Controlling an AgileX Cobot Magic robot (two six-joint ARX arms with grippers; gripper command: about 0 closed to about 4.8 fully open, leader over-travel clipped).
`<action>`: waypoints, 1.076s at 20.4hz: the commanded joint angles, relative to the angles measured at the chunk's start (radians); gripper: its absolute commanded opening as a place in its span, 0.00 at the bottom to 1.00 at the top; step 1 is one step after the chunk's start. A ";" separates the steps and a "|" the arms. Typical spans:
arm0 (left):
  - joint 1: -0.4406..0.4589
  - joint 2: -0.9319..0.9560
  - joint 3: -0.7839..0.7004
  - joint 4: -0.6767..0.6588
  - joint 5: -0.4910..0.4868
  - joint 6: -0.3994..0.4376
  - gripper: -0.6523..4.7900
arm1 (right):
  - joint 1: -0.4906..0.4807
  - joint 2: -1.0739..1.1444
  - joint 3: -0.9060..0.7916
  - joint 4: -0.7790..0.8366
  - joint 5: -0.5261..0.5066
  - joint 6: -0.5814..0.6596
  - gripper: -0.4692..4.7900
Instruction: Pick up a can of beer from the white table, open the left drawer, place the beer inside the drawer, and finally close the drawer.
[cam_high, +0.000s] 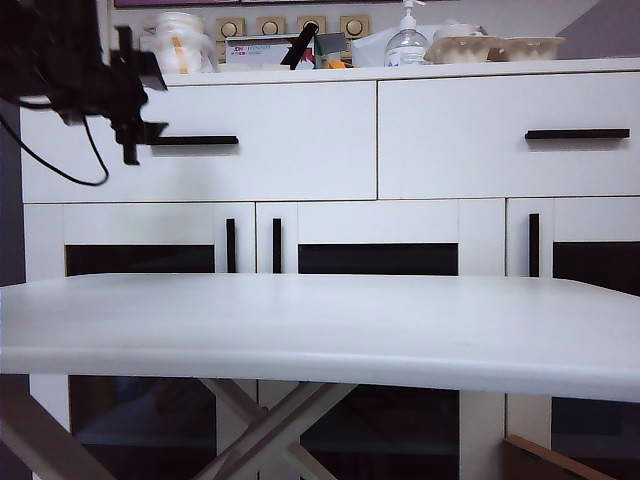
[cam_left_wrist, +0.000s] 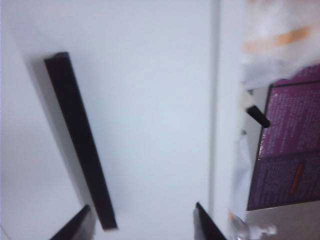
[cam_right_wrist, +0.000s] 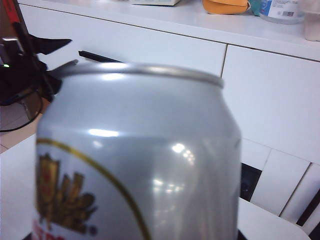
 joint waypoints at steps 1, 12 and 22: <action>-0.001 0.081 0.118 -0.032 0.006 -0.001 0.60 | 0.001 -0.008 0.011 0.063 -0.002 -0.001 0.47; -0.002 0.173 0.222 -0.095 -0.021 0.000 0.62 | 0.001 -0.008 0.011 0.063 0.000 -0.001 0.47; -0.010 0.269 0.410 -0.220 0.004 0.001 0.63 | 0.000 -0.003 0.011 0.064 0.000 -0.001 0.47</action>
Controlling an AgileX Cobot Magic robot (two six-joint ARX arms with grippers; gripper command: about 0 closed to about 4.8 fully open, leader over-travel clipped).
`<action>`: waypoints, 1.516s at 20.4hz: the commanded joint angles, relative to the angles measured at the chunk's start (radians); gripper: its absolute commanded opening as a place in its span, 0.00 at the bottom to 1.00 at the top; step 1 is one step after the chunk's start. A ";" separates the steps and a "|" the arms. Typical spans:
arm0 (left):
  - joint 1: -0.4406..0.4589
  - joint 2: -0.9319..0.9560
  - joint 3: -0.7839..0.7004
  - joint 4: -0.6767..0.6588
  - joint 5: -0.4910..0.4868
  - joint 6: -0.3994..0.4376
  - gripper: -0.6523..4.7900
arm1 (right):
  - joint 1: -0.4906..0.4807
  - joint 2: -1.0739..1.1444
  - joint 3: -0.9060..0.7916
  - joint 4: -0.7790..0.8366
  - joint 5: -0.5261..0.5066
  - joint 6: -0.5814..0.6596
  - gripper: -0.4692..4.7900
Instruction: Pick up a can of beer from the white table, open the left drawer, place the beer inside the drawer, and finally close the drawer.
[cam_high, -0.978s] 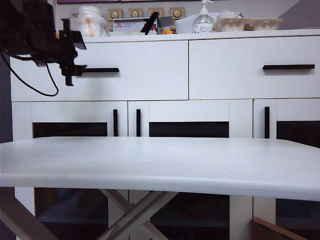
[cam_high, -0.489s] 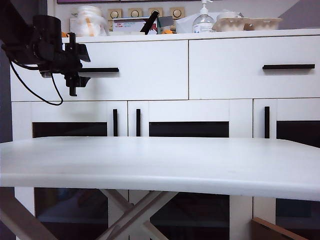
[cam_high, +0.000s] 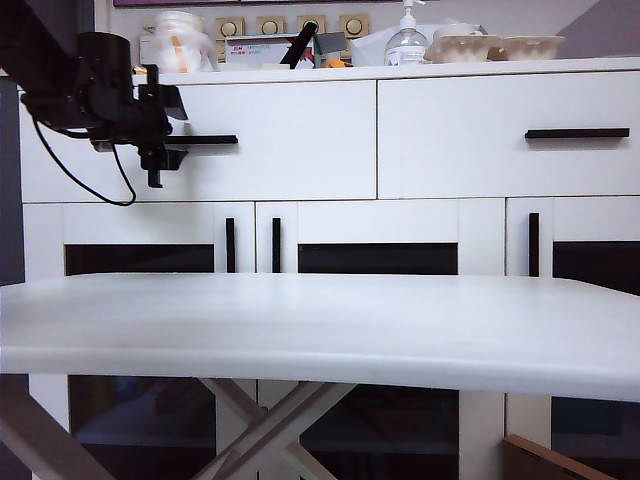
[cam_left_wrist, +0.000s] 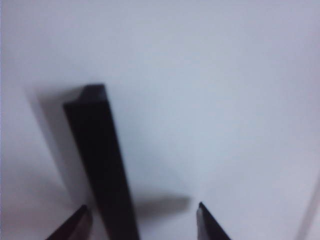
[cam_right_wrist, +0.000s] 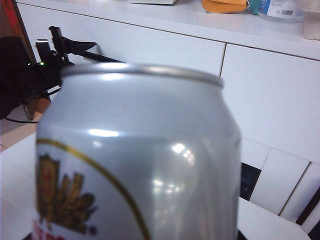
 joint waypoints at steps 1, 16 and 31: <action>-0.010 0.006 0.025 -0.055 -0.014 0.004 0.63 | 0.001 -0.005 0.011 0.064 -0.001 -0.001 0.47; -0.010 0.008 0.025 -0.055 -0.038 0.076 0.11 | 0.000 -0.005 0.011 0.064 0.000 -0.001 0.47; -0.010 0.006 -0.060 0.310 0.090 0.085 0.11 | 0.000 -0.005 0.011 0.064 0.000 -0.001 0.47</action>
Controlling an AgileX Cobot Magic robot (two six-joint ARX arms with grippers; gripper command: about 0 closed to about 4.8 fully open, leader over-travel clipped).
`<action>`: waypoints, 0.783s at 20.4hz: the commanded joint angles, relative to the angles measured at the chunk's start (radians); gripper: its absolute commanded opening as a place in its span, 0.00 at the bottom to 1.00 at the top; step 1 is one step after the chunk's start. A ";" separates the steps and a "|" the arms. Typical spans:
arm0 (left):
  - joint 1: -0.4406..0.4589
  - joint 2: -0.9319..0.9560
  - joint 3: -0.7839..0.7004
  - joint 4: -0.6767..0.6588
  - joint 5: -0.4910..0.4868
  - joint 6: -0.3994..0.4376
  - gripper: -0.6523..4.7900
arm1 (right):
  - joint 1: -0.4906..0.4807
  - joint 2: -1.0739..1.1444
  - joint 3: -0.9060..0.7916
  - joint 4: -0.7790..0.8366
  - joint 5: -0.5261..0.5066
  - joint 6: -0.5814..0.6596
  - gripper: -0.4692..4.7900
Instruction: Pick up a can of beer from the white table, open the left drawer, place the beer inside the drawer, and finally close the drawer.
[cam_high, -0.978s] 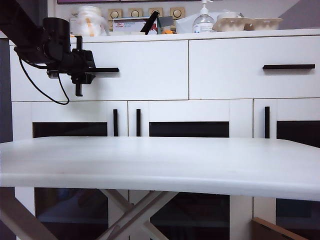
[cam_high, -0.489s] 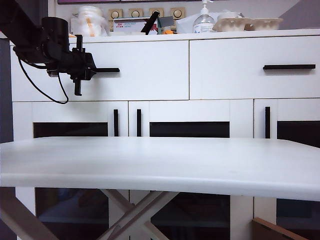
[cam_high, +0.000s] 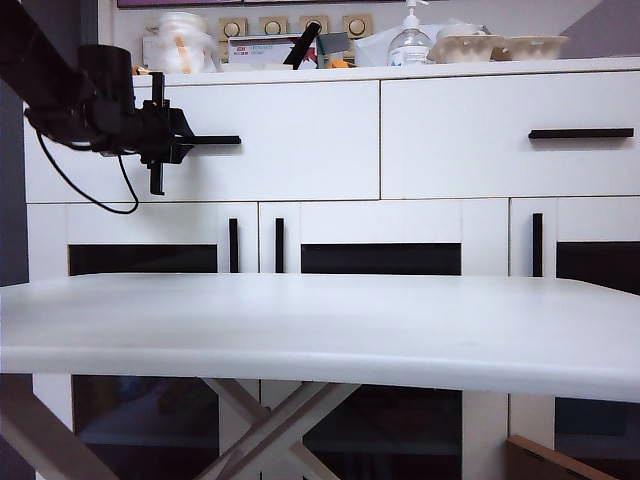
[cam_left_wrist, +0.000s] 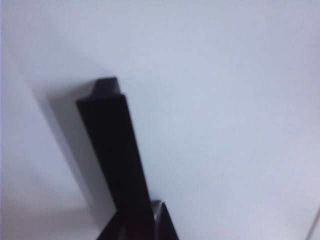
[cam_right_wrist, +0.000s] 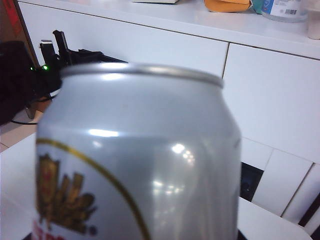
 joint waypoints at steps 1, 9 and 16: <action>-0.008 -0.024 -0.082 0.274 0.023 0.008 0.11 | 0.000 -0.008 0.011 0.063 -0.001 -0.001 0.47; -0.008 -0.067 -0.171 0.352 0.047 0.022 0.11 | 0.000 -0.008 0.011 0.063 0.000 -0.001 0.47; -0.008 -0.073 -0.274 0.494 0.037 0.013 0.11 | 0.000 -0.008 0.011 0.063 -0.001 0.000 0.47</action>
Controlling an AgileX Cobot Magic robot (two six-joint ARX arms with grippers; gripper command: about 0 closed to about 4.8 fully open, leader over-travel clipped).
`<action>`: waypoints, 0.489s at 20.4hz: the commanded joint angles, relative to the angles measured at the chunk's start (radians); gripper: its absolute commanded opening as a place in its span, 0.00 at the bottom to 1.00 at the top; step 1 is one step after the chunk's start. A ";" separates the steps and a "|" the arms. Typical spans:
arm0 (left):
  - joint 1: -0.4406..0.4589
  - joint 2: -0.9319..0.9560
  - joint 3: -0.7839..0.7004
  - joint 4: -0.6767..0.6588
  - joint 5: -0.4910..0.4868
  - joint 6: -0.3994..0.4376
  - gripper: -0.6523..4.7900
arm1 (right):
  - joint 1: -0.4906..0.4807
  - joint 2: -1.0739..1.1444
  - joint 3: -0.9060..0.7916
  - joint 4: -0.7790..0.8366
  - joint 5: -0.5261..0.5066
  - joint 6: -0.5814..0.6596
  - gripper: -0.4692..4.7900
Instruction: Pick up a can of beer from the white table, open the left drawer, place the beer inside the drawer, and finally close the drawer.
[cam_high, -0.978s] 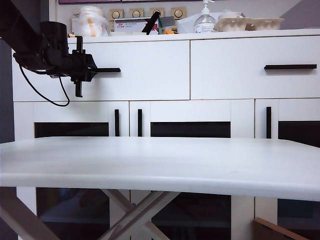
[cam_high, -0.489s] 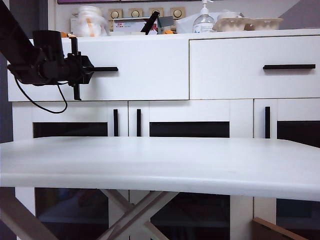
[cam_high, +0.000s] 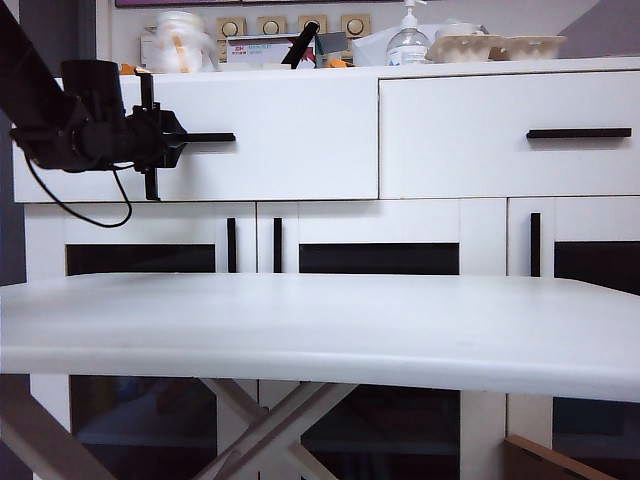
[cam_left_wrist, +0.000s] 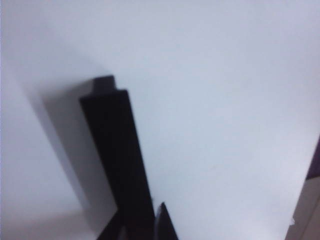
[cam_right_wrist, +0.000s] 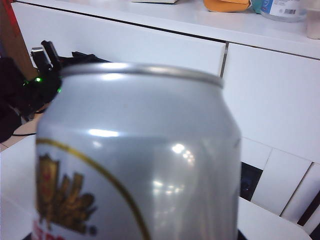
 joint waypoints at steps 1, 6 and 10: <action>-0.008 -0.042 -0.123 0.272 0.023 0.015 0.11 | 0.000 -0.008 0.011 0.063 -0.002 0.000 0.47; -0.008 -0.170 -0.384 0.307 -0.008 0.013 0.11 | 0.000 -0.008 0.011 0.063 -0.002 -0.001 0.47; -0.008 -0.258 -0.506 0.316 -0.001 0.016 0.11 | 0.000 -0.009 0.011 0.063 -0.002 0.000 0.47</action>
